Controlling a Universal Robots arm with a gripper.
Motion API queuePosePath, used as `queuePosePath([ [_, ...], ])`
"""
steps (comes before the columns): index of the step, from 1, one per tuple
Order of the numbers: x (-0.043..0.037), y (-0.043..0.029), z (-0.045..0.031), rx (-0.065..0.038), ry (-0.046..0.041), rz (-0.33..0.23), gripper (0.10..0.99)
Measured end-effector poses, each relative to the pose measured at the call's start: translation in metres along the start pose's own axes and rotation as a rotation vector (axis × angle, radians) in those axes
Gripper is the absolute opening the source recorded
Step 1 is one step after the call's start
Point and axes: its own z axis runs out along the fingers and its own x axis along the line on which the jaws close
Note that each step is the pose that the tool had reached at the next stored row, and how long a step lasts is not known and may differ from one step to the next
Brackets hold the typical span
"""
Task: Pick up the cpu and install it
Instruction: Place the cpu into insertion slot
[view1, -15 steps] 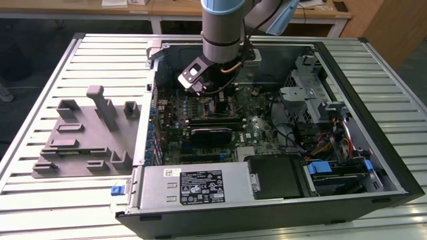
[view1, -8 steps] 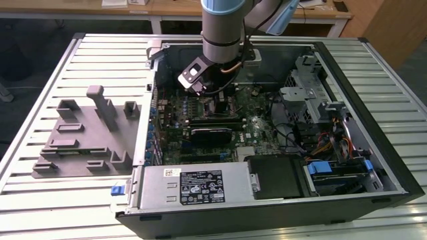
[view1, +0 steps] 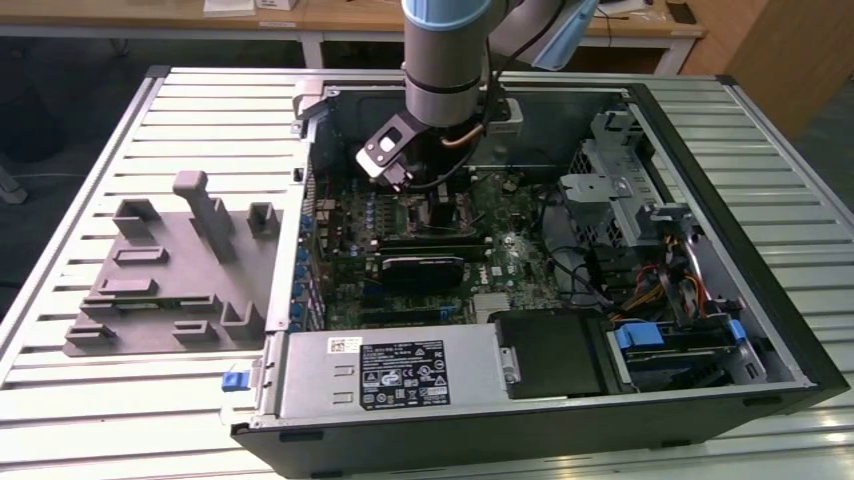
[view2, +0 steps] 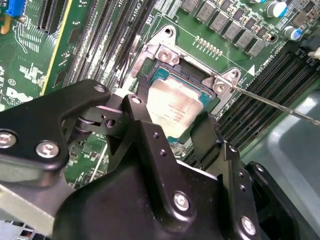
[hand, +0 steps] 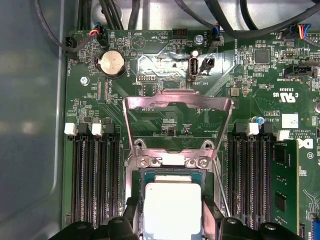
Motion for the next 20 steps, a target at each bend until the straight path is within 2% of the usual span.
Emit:
queuePosePath([
  [6, 0.0003, 0.0003, -0.0085, 0.0, 0.0002, 0.0, 0.608],
  [14, 0.0003, 0.0003, -0.0095, 0.0, 0.0002, 0.0, 0.608],
  [15, 0.0003, 0.0003, -0.0096, 0.0, 0.0002, 0.0, 0.592],
  [16, 0.0003, 0.0003, -0.0097, 0.0, 0.0002, 0.0, 0.529],
  [17, 0.0003, 0.0003, -0.0098, 0.0, 0.0002, 0.0, 0.529],
  [20, 0.0003, 0.0003, -0.01, 0.0, 0.0002, 0.0, 0.349],
])
